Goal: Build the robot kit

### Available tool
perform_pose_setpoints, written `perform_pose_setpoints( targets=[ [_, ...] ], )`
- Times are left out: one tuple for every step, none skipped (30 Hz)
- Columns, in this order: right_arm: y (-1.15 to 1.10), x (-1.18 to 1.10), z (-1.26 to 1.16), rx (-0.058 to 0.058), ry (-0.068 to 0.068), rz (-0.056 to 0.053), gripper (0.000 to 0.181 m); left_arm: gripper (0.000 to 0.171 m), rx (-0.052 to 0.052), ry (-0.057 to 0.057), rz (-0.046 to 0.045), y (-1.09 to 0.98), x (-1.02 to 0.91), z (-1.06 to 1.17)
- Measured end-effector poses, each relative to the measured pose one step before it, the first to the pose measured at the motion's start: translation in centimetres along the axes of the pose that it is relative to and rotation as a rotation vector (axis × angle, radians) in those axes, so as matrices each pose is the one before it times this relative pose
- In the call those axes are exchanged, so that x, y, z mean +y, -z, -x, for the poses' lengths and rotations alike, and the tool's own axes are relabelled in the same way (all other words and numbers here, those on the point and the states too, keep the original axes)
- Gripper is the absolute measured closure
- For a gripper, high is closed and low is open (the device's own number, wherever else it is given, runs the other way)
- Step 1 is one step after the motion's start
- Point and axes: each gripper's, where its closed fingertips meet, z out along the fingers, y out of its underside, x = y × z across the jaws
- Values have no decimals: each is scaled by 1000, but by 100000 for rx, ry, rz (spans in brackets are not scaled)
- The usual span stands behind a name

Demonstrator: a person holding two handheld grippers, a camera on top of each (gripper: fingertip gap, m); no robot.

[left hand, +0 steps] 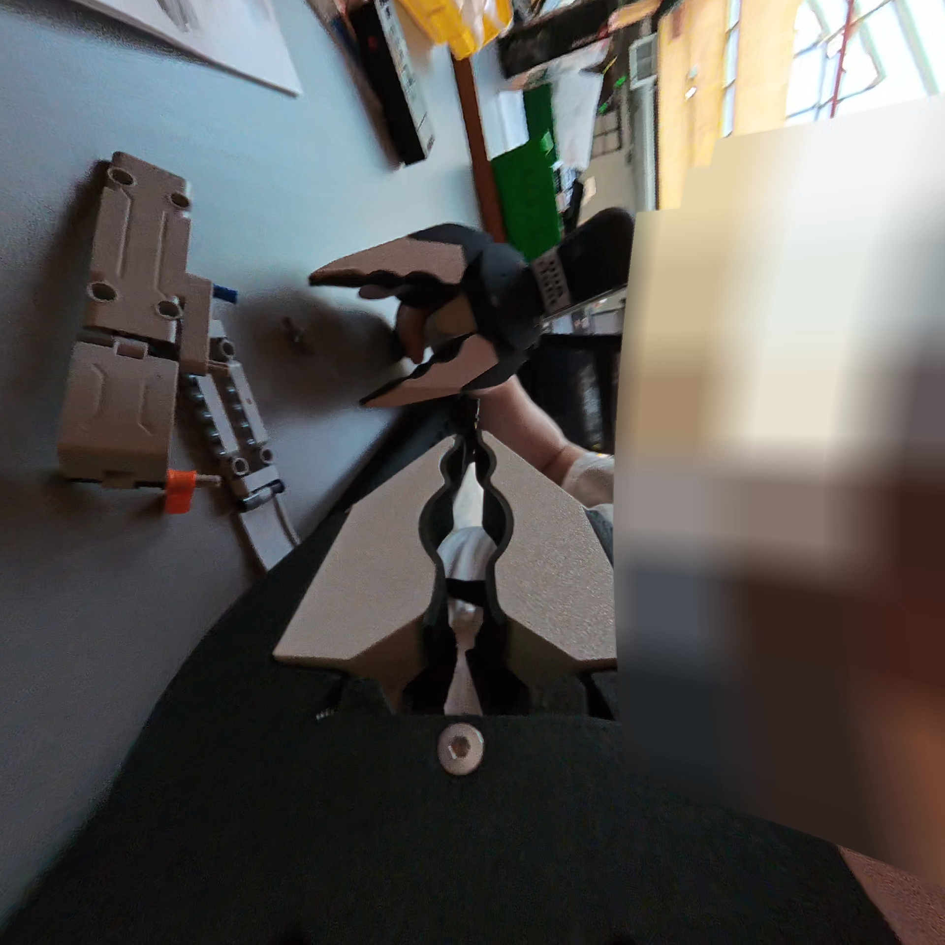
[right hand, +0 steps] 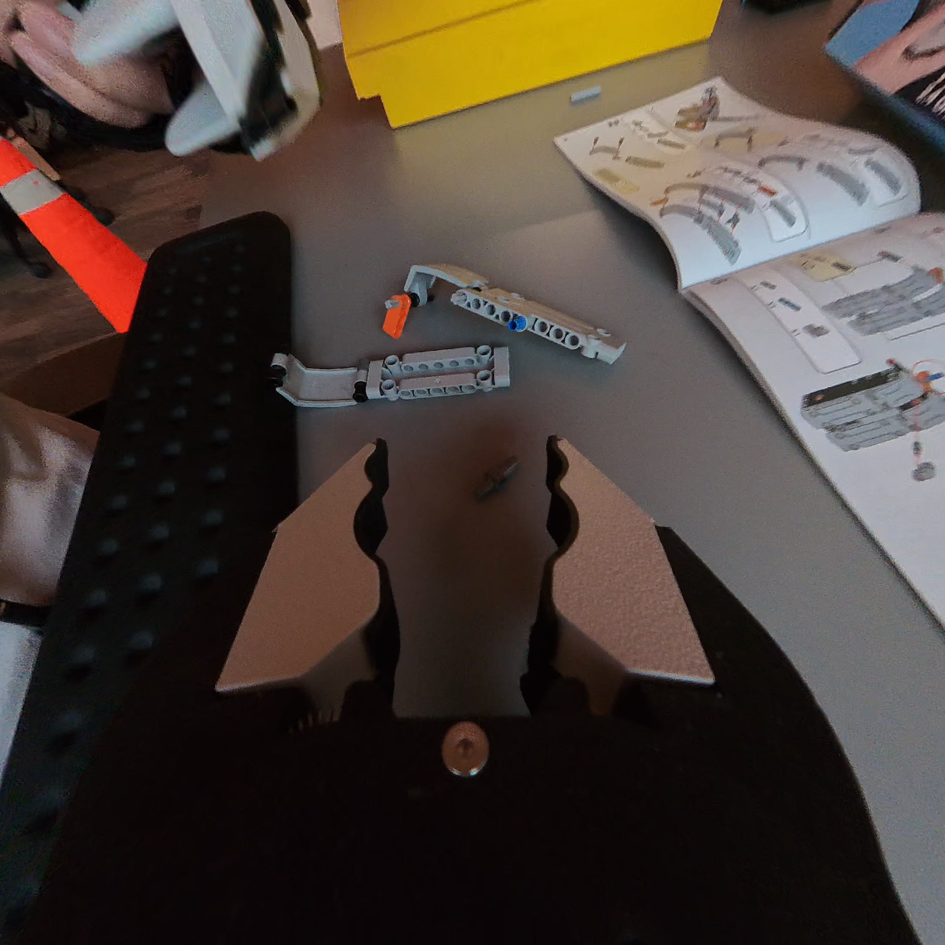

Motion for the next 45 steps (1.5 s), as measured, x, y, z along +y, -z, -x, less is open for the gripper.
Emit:
perform_pose_setpoints(
  targets=[
    [371, -157, -144, 2298, 3625, -1741, 121, 170, -4401, -4475, 2772, -364, 455, 628],
    [263, 179, -509, 3364, 2955, 1209, 125, 171, -2556, -3509, 1276, -370, 104, 374],
    [59, 508, -685, 3250, 718, 3802, 126, 170, -1398, -2087, 211, -346, -131, 294],
    [-78, 553, -360, 909, -1682, 4152, 126, 170, -265, -901, -87, -312, -223, 227],
    [-165, 377, 104, -1437, -3767, 2614, 126, 170, 864, 230, -571, -287, -262, 119],
    [-170, 314, 210, -1258, -5005, 1644, 131, 170, 956, 834, -965, -235, -264, 146],
    [-154, 152, 281, -843, -4452, -260, 135, 170, 293, 596, -906, -217, -182, 255],
    [-79, 48, 391, -884, -2806, -1510, 137, 170, -290, 452, -753, -200, -100, 339],
    [66, 72, 92, 1388, -1298, -188, 141, 170, 20, 875, -497, -164, -21, 299],
    [109, -93, -166, 2972, 852, -1097, 141, 170, 834, 1569, -437, -138, 7, 178],
    [119, -186, -205, 3313, 2123, -1298, 140, 170, 1003, 2049, -907, -74, -53, 163],
    [17, -128, 61, 1500, 3269, -584, 140, 170, 663, 2130, -788, -28, -49, 194],
    [-122, 89, 216, 150, 3473, 1050, 140, 170, 358, 1791, -210, -13, 9, 206],
    [-229, 346, 34, 566, 2932, 2913, 140, 171, -131, 1213, -22, -16, 21, 198],
    [-264, 467, -150, 834, 2317, 3663, 140, 170, -581, 637, 270, -10, 60, 172],
    [-111, -7, -117, 187, 1557, 690, 141, 170, -753, 107, 619, -43, 92, 119],
    [24, -116, -29, -626, 11, -20, 144, 170, -833, -253, 495, -27, 79, 44],
    [25, 86, -32, -707, -1625, 1123, 144, 171, -902, -434, 266, -19, 54, 6],
    [80, 36, -19, -260, -1963, 283, 144, 170, -929, -628, 224, 6, 51, -3],
    [131, -28, -69, 745, -1906, -791, 146, 170, -995, -759, 226, 3, 64, -10],
    [87, -30, -209, 2126, -2259, -1161, 149, 170, -960, -739, 167, -7, 71, 9],
    [-5, -64, -27, 1508, -2357, -1356, 151, 170, -750, -630, 108, -18, 69, -1],
    [-95, -25, 353, -587, -2584, -684, 153, 170, -435, -386, 87, -47, 72, 2],
    [-157, 3, 379, -809, -2445, 30, 153, 171, -172, -180, 19, -75, 55, 0],
    [-90, -119, -43, 1767, -2029, -551, 154, 171, -135, -144, -70, -96, 7, 51],
    [-105, -31, -57, 1452, -947, -18, 158, 171, -276, -95, -118, -114, -34, 93],
    [-91, -49, -227, 1837, -209, 113, 163, 171, -422, -125, 143, -143, -21, 140],
    [-76, -11, -267, 1516, 257, 539, 169, 171, -424, -291, 630, -177, 33, 102],
    [-37, 45, -99, 123, 664, 664, 175, 171, -482, -708, 946, -185, 77, 31],
    [-7, -1, -1, -817, 251, 71, 175, 171, -859, -1582, 1326, -175, 124, -3],
    [44, 38, 5, -1050, -141, -163, 175, 171, -951, -2978, 1571, -156, 122, -115],
    [103, 68, -40, -1012, -1124, -134, 175, 170, -774, -4725, 1357, -124, 58, -241],
    [158, 87, -118, -767, -1143, -126, 175, 170, -1189, -6479, 1250, -109, 2, -266],
    [178, 95, -179, -599, -1127, -234, 175, 170, -2221, -7726, 1374, -86, -4, -177],
    [177, 101, -68, -1511, -862, -56, 175, 170, -2350, -8574, 1047, -91, -56, -187],
    [141, 52, 153, -2895, -130, -97, 175, 170, -1846, -8799, 459, -99, -125, -284],
    [84, 58, 261, -3229, 245, 180, 175, 170, -2541, -7884, 116, -111, -169, -159],
    [98, 45, 88, -1858, 199, 159, 173, 170, -3869, -6087, 133, -97, -147, 142],
    [243, -249, 37, -1000, 1205, -1554, 162, 170, -2894, -4241, -205, -86, -175, 81],
    [570, -939, 557, -2512, 4158, -5378, 153, 170, -239, -1979, -1259, -89, -295, -227],
    [855, -1615, 851, -1335, 7853, -8981, 144, 170, 1760, 929, -2336, -42, -399, -400],
    [845, -1784, 630, 2165, 10452, -9312, 138, 170, 2814, 3190, -3132, -13, -465, -408],
    [662, -1553, 500, 3403, 11082, -7176, 136, 170, 3195, 4110, -3399, 17, -474, -355],
    [404, -1125, 535, 2287, 9831, -3975, 136, 170, 2786, 3989, -3502, 43, -474, -260],
    [271, -890, 326, 2492, 7336, -2335, 138, 170, 1941, 3135, -3203, 49, -400, -168]
  ],
)
